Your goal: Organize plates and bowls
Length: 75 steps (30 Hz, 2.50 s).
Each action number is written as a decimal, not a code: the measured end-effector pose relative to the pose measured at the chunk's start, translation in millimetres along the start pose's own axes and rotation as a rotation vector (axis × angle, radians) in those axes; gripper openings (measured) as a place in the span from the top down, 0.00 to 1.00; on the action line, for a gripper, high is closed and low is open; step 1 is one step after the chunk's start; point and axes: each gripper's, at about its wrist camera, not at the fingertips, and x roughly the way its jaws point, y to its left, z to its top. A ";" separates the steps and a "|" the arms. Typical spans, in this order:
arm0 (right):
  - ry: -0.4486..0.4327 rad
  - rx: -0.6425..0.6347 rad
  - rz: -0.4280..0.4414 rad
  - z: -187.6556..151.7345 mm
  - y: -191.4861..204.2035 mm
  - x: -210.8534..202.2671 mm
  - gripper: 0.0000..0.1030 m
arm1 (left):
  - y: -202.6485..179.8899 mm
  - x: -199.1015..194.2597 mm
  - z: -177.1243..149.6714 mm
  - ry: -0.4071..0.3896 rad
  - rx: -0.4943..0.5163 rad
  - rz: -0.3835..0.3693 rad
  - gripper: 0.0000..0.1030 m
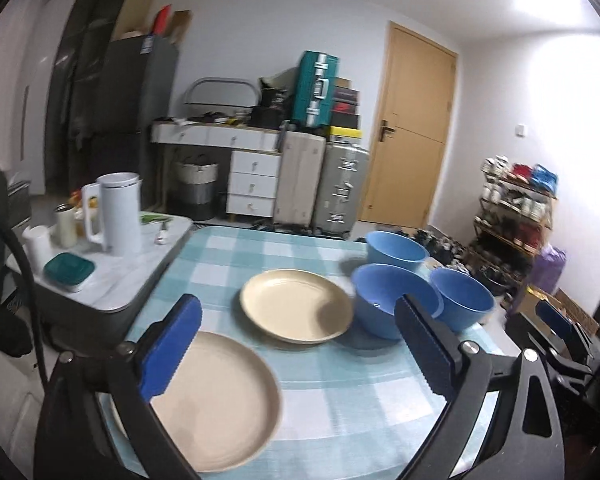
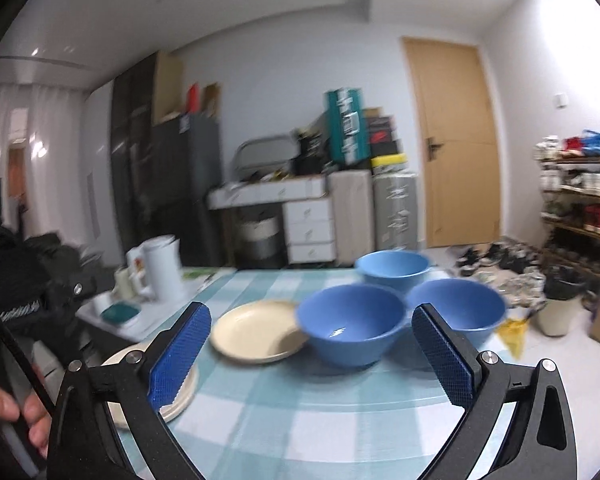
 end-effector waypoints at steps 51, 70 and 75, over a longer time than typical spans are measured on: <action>-0.034 -0.091 -0.132 -34.5 -3.1 -26.2 0.01 | -19.4 4.4 -33.3 0.065 0.011 0.098 0.00; 0.212 0.017 0.144 -3.6 27.8 92.5 0.01 | 50.5 111.0 38.5 0.328 -0.069 0.068 0.00; 0.261 0.128 0.192 -12.5 32.0 123.7 0.01 | 77.4 190.8 40.7 0.535 -0.147 0.028 0.00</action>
